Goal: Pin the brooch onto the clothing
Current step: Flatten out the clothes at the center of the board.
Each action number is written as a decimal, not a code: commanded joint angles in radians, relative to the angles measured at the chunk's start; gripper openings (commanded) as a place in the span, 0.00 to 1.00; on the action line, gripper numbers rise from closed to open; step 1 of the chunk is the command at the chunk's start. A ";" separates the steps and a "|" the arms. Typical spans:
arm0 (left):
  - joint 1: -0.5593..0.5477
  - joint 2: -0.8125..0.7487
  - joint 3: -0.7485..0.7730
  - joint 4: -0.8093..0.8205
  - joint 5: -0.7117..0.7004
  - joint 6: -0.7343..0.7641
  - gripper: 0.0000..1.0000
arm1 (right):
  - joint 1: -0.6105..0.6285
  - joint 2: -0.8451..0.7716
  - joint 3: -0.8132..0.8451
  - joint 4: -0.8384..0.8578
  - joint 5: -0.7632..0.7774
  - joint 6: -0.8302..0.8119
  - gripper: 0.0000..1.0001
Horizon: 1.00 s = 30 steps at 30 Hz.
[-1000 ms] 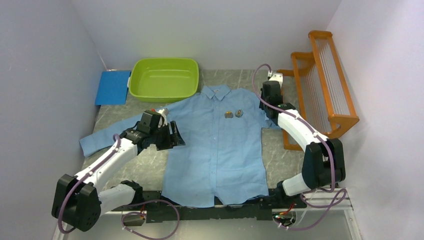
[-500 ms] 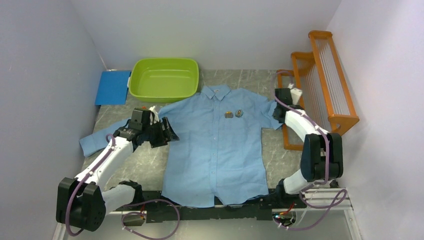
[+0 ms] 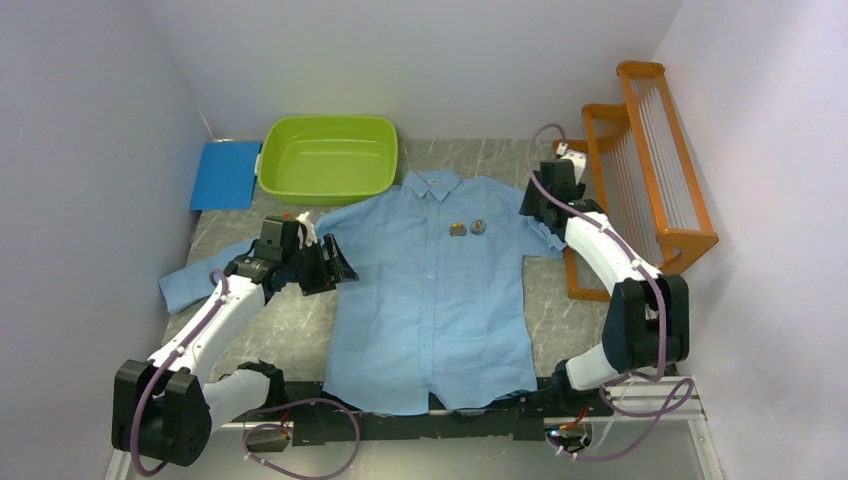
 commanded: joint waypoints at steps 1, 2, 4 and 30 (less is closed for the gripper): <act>0.005 -0.011 -0.013 0.026 0.037 0.000 0.71 | 0.035 0.074 0.048 0.010 -0.076 -0.058 0.71; 0.005 -0.012 -0.015 0.027 0.038 -0.002 0.71 | 0.035 0.102 0.059 0.005 -0.077 -0.054 0.71; 0.005 -0.014 -0.016 0.026 0.036 -0.002 0.71 | 0.034 0.163 0.084 -0.012 -0.055 -0.044 0.70; 0.228 0.016 0.051 -0.055 0.020 0.054 0.73 | -0.150 0.007 -0.033 -0.004 -0.301 0.086 0.75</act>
